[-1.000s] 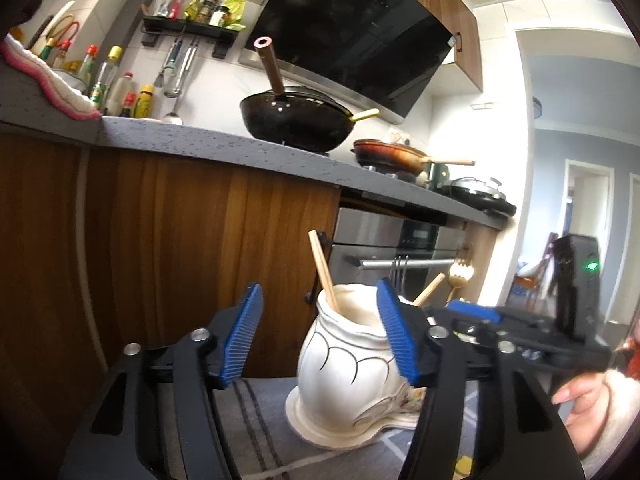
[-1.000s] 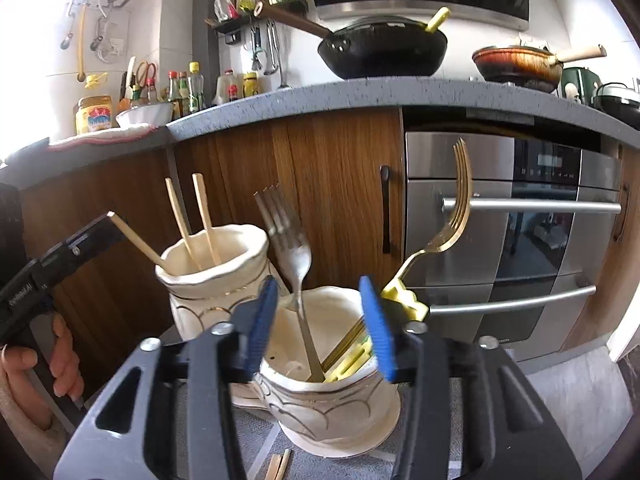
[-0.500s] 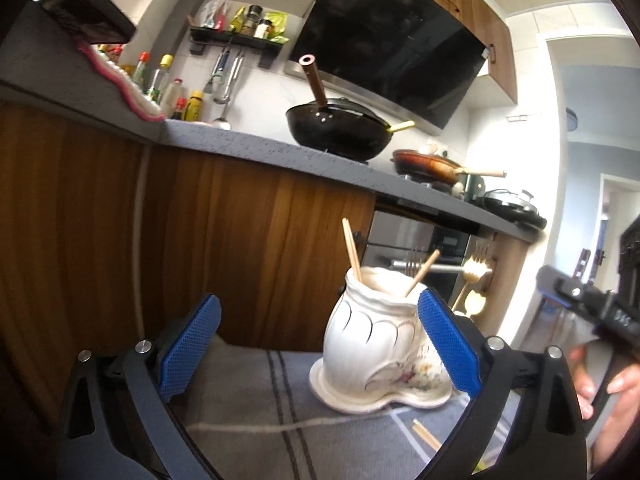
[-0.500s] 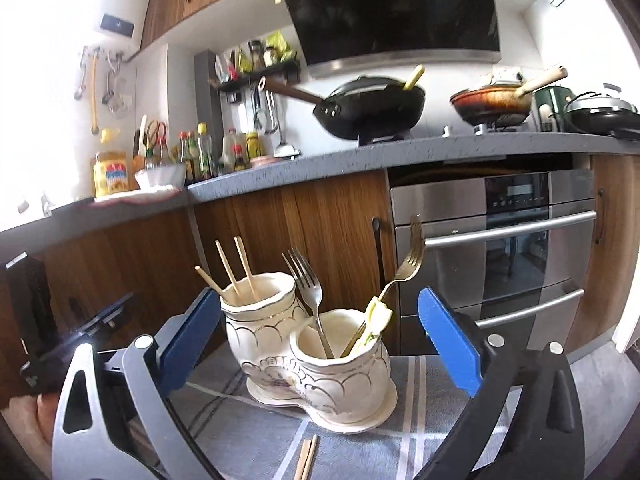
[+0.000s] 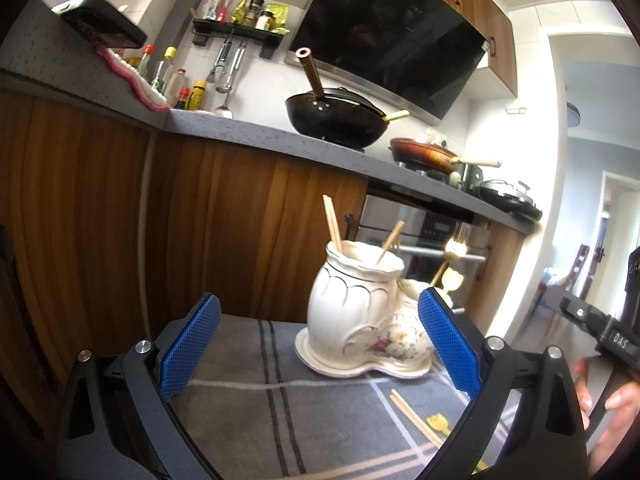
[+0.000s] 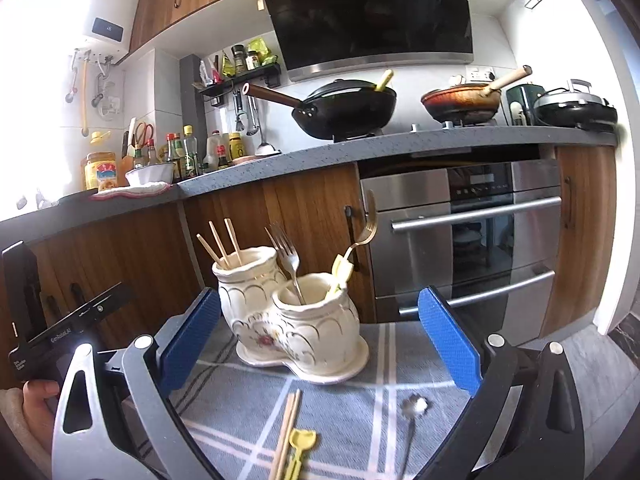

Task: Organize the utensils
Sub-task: 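Move both open tools back over the remaining utensils on the cloth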

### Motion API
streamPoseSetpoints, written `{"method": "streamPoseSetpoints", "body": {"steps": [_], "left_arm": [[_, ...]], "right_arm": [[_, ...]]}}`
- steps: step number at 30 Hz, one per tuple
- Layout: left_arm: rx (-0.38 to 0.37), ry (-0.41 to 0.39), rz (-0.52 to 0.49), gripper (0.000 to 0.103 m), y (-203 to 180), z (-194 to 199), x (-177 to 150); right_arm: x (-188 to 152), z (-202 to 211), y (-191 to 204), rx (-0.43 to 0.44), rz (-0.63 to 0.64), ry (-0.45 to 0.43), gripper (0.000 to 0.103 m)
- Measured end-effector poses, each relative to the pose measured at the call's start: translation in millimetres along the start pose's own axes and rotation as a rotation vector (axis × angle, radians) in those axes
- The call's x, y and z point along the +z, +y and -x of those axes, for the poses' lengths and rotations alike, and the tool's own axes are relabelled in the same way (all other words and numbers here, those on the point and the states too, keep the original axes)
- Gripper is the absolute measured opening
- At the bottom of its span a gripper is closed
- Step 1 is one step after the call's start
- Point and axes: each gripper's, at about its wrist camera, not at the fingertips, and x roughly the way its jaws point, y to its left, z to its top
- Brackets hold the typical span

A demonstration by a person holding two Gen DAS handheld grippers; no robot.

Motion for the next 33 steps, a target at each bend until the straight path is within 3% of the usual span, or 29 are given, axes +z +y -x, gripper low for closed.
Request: {"method": "streamPoseSetpoints", "body": {"steps": [18,26,30,33], "left_arm": [[-0.004,0.091,-0.095,0.098,-34,3,-21],[-0.001,0.14,-0.099,0.098,-39,0,-29],[0.037,0.223,-0.105,0.098,-42,-10,-39],[0.025,0.288,-0.095,0.098,-45,-17,-47]], "right_arm": [[-15,12,-16,-0.052,0.004,0.062,0.098],[-30,6,-36,-0.12,-0.002,0.154,0.098],[-41,-5,-54,-0.138,-0.089,0.244,0.098],[-50,-10,-63,-0.138,-0.138,0.301,0.098]]}}
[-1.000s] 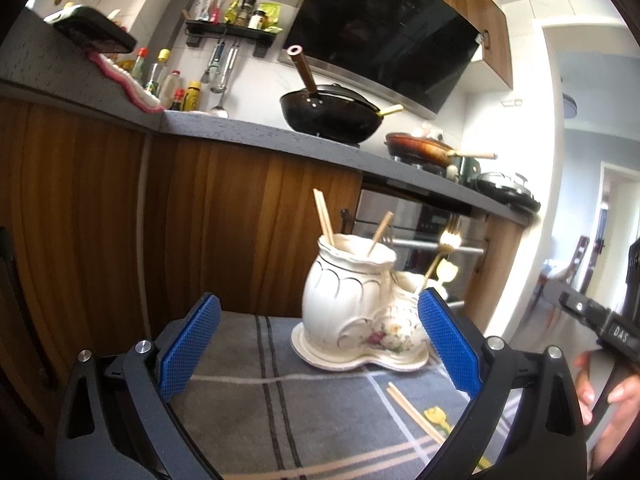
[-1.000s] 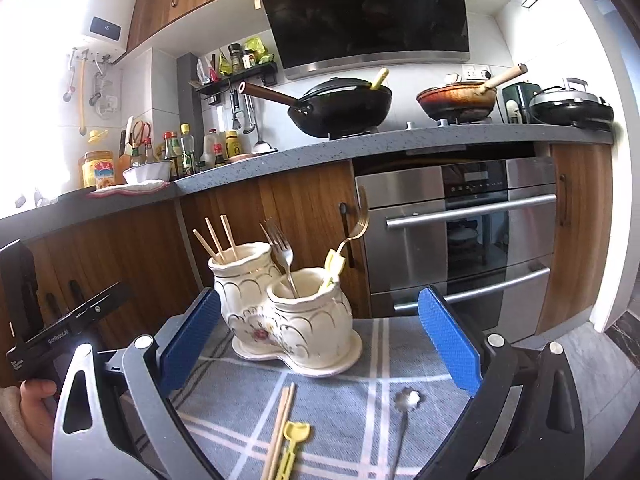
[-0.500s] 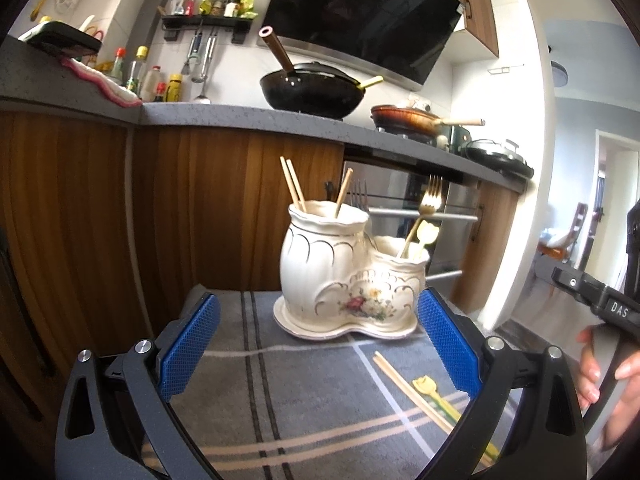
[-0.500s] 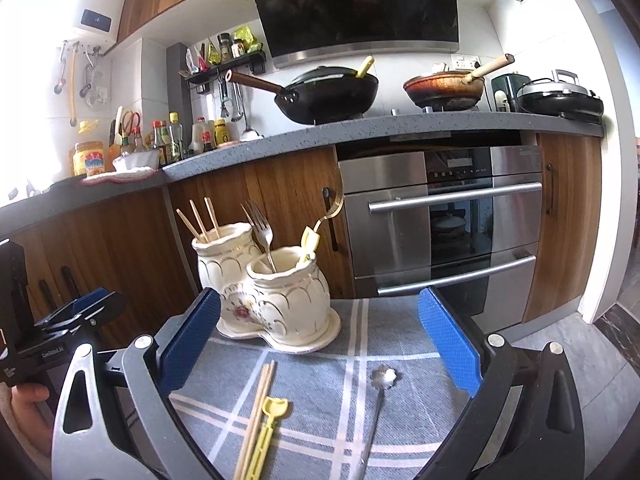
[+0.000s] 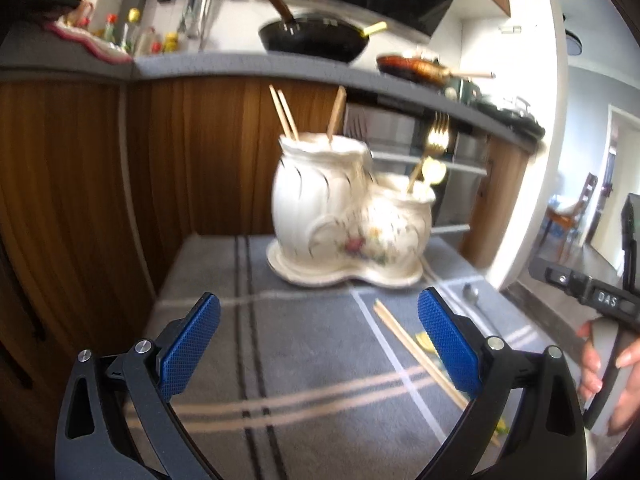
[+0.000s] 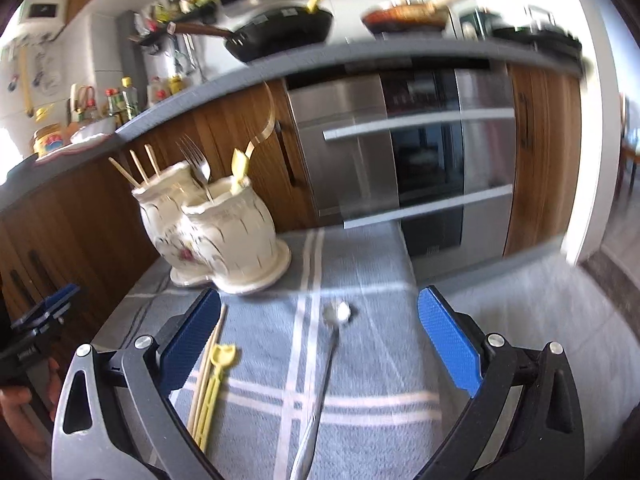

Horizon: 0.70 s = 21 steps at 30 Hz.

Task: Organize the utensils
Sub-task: 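Move both open tools back over the remaining utensils on the cloth, then grasp a wooden chopstick with the left tool while the right tool grasps the flower-ended silver spoon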

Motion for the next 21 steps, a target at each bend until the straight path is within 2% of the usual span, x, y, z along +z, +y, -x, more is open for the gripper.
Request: {"method": "streamPoseSetpoints", "body": {"steps": [5,8,10,15,21], "left_arm": [[-0.046,0.104,-0.001,0.098,-14,-16,-9],[-0.035,0.173,-0.014,0.098,-24,-27,-16],[-0.033,0.232,-0.025,0.098,-33,-36,-21],[0.017,0.311,-0.09,0.097,-54,-53,-33],[0.022,0.349,-0.102,0.095,-64,-61,-39]], "right_arm": [[-18,-10,-5,-0.03,0.003,0.099,0.098],[-26,-15,-1,-0.046,0.044,0.142,0.098],[-29,-16,3,-0.059,0.076,0.151,0.098],[-31,-18,11,-0.075,0.135,0.147,0.098],[-32,-22,12,-0.066,0.145,0.166,0.098]]}}
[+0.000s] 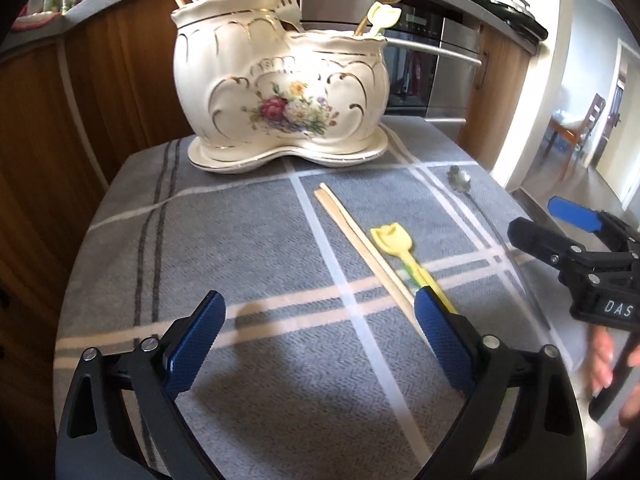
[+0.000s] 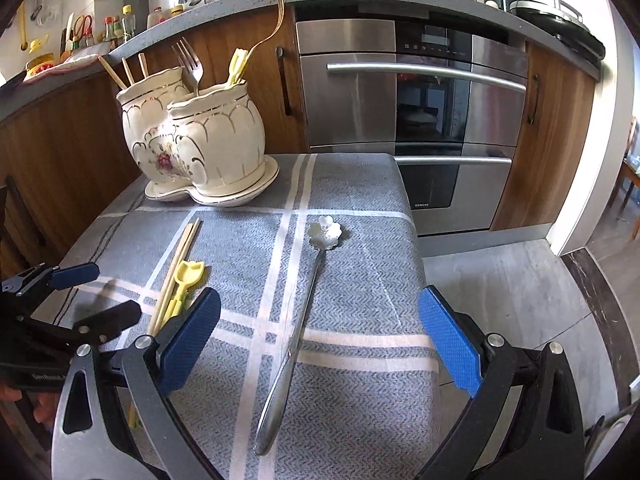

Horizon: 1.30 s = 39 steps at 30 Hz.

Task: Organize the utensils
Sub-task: 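Grasp a wooden chopstick with the left tool while the right tool grasps the flower-ended silver spoon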

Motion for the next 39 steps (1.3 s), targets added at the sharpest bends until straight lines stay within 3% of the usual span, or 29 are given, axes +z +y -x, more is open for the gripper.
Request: {"method": "streamPoseSetpoints", "body": {"steps": [6,11,14,22,24,27,31,36,39], "left_arm": [[-0.001,0.029,-0.011,0.089,-7,-7,0],[0.015,0.029,-0.015,0.064,-7,-7,4],[0.027,0.037,-0.039,0.055,-12,-10,7],[-0.034,0.062,-0.065,0.048,-14,-11,12],[-0.038,0.063,-0.085,0.025,-11,-10,12],[-0.066,0.081,-0.075,0.009,2,-8,12],[-0.061,0.101,-0.062,0.007,21,-4,9],[-0.086,0.116,-0.021,0.009,38,-3,10],[-0.068,0.113,-0.06,0.012,31,-5,11]], "right_arm": [[0,1,1,-0.009,0.016,-0.006,0.097],[0,0,0,-0.014,0.021,0.001,0.097],[0,-3,2,-0.003,0.029,0.016,0.095],[0,-19,5,0.018,0.017,0.094,0.054],[4,-24,5,0.015,0.011,0.104,0.046],[11,-29,3,0.003,0.001,0.113,0.043],[15,-38,-1,0.006,-0.026,0.134,0.04],[19,-46,7,-0.048,0.036,0.149,0.037],[21,-50,12,-0.071,0.066,0.159,0.028]]}}
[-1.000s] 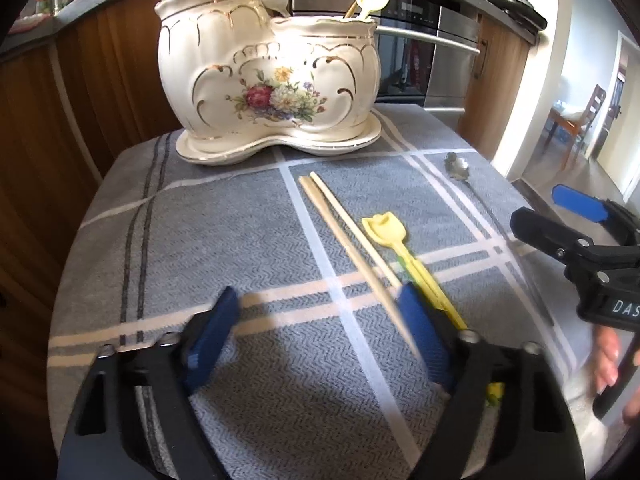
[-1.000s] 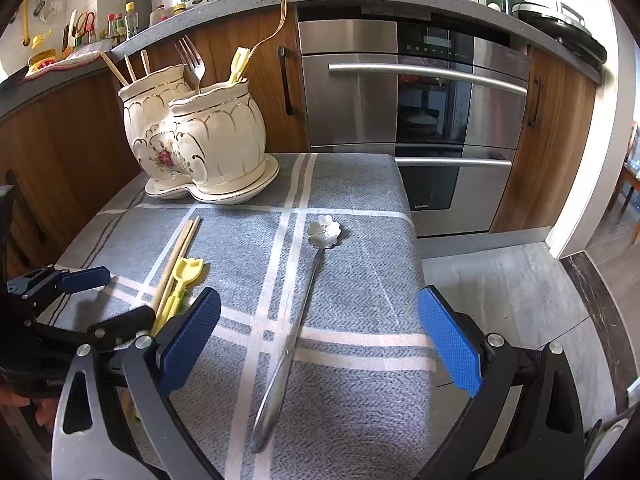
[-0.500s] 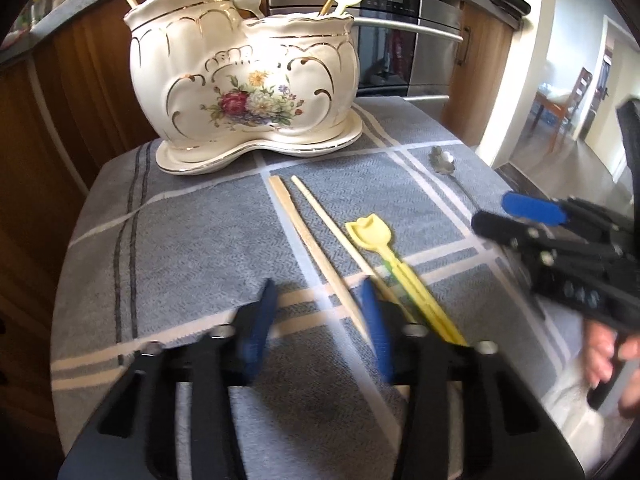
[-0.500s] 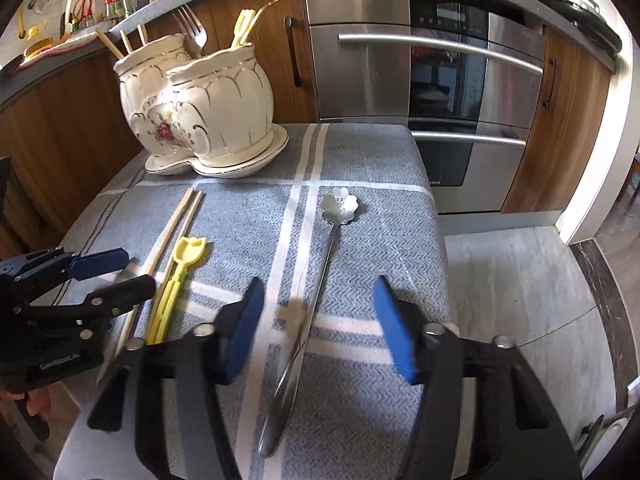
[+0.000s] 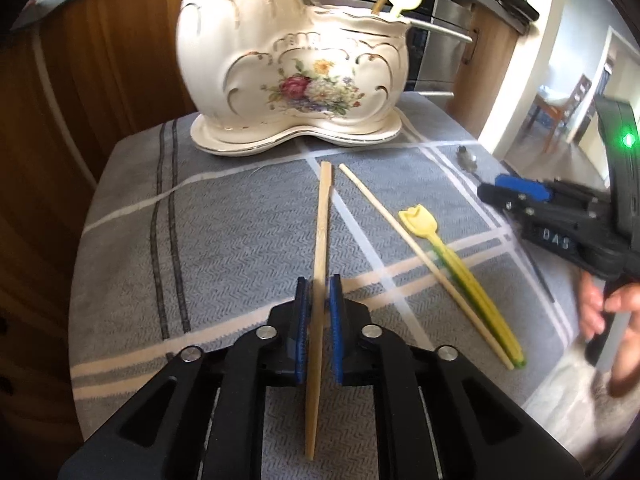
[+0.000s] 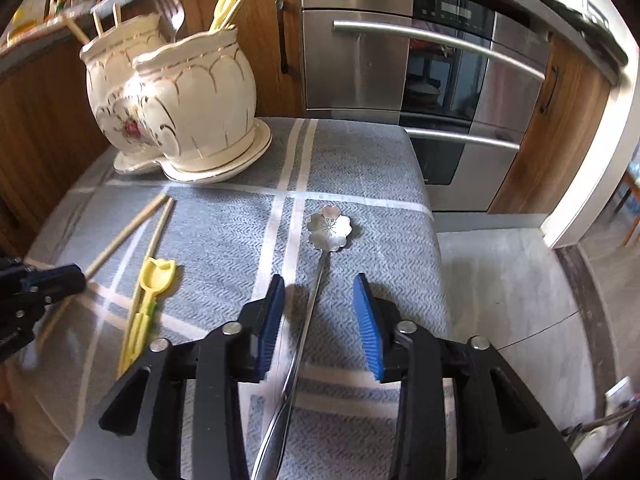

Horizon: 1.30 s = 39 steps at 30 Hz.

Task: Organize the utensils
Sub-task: 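Grasp a wooden chopstick with the left tool while the right tool grasps the flower-ended silver spoon, then lift and carry the chopstick and flower-ended spoon over the ceramic holder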

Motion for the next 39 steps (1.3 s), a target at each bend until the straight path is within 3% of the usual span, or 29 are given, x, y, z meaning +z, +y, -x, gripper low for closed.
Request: {"method": "streamPoseSetpoints", "body": {"steps": [5,6,10,18,25,32,37,39], "left_arm": [[0.021,-0.001,-0.044,0.011,-7,-1,0],[0.025,-0.005,-0.049,0.007,-6,-1,-1],[0.014,-0.027,-0.066,0.007,-2,0,-2],[-0.009,-0.111,-0.078,0.007,2,11,-4],[-0.026,-0.241,-0.085,0.007,-1,42,0],[-0.054,-0.346,-0.077,0.007,0,67,2],[-0.074,-0.45,-0.077,0.007,2,86,2],[-0.074,-0.481,-0.078,0.007,3,92,3]], "right_arm": [[4,-4,3,0.012,0.021,0.006,0.008],[4,-4,3,0.015,0.017,0.001,0.005],[1,-2,2,0.02,0.019,-0.019,0.003],[-2,18,-12,0.108,-0.051,-0.094,0.003],[-1,55,-10,0.144,-0.068,-0.272,0.003],[-7,93,11,0.079,0.029,-0.493,0.003],[-6,111,19,0.065,0.059,-0.602,0.001],[-4,112,24,0.044,0.082,-0.605,0.001]]}}
